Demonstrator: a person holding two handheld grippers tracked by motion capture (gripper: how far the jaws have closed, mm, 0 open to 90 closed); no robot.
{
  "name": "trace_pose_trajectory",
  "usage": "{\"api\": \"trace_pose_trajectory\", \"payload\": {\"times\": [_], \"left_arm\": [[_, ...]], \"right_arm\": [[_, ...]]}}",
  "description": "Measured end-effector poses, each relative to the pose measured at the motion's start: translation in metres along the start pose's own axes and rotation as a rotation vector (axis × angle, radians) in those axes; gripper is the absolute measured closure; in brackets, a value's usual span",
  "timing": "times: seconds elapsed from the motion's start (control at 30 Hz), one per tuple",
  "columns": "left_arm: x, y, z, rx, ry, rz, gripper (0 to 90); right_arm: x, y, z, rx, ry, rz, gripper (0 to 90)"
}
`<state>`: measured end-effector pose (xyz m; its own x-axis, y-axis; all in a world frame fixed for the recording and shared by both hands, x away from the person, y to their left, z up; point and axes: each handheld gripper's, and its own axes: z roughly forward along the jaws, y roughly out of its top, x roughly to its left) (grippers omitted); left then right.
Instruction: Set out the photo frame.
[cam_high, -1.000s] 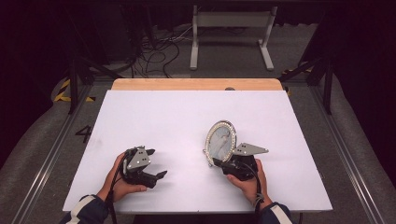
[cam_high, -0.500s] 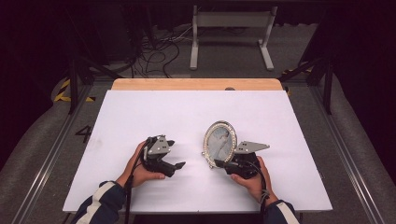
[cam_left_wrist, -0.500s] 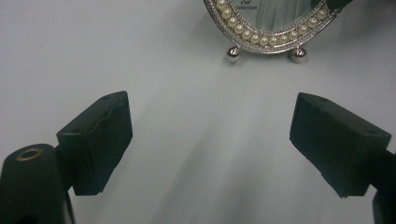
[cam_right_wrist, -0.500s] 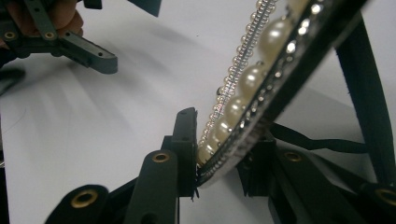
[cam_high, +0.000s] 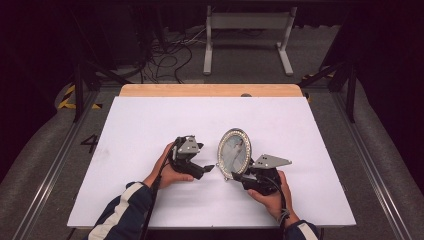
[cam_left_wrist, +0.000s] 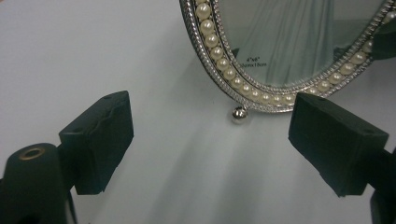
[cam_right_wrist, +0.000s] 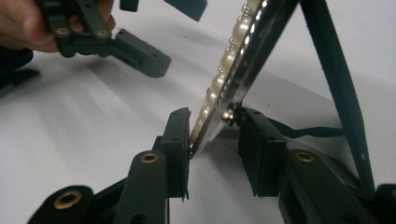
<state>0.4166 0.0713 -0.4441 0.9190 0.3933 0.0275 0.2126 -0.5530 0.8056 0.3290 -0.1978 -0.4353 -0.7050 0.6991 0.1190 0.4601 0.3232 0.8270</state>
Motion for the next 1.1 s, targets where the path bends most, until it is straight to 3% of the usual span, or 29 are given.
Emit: {"api": "trace_pose_trajectory", "payload": {"times": [0.3, 0.6, 0.8, 0.93, 1.0, 1.1], "left_arm": [[0.007, 0.011, 0.013, -0.053, -0.047, -0.043, 16.9], [0.008, 0.016, 0.026, -0.064, -0.075, -0.037, 23.3], [0.011, 0.020, 0.030, -0.096, -0.148, -0.063, 22.7], [0.009, 0.020, 0.030, -0.086, -0.202, -0.054, 29.1], [0.007, 0.021, 0.030, -0.078, -0.201, -0.038, 31.3], [0.008, 0.020, 0.029, -0.078, -0.203, -0.047, 34.1]], "right_arm": [[0.007, -0.003, -0.026, -0.047, -0.064, -0.002, 62.8], [0.012, -0.003, -0.043, -0.151, -0.114, 0.027, 73.0], [0.016, -0.002, -0.045, -0.182, -0.117, 0.027, 80.4], [0.017, -0.001, -0.043, -0.183, -0.116, 0.035, 82.4], [0.018, 0.000, -0.041, -0.183, -0.118, 0.031, 83.8], [0.018, 0.000, -0.041, -0.185, -0.118, 0.036, 84.1]]}}
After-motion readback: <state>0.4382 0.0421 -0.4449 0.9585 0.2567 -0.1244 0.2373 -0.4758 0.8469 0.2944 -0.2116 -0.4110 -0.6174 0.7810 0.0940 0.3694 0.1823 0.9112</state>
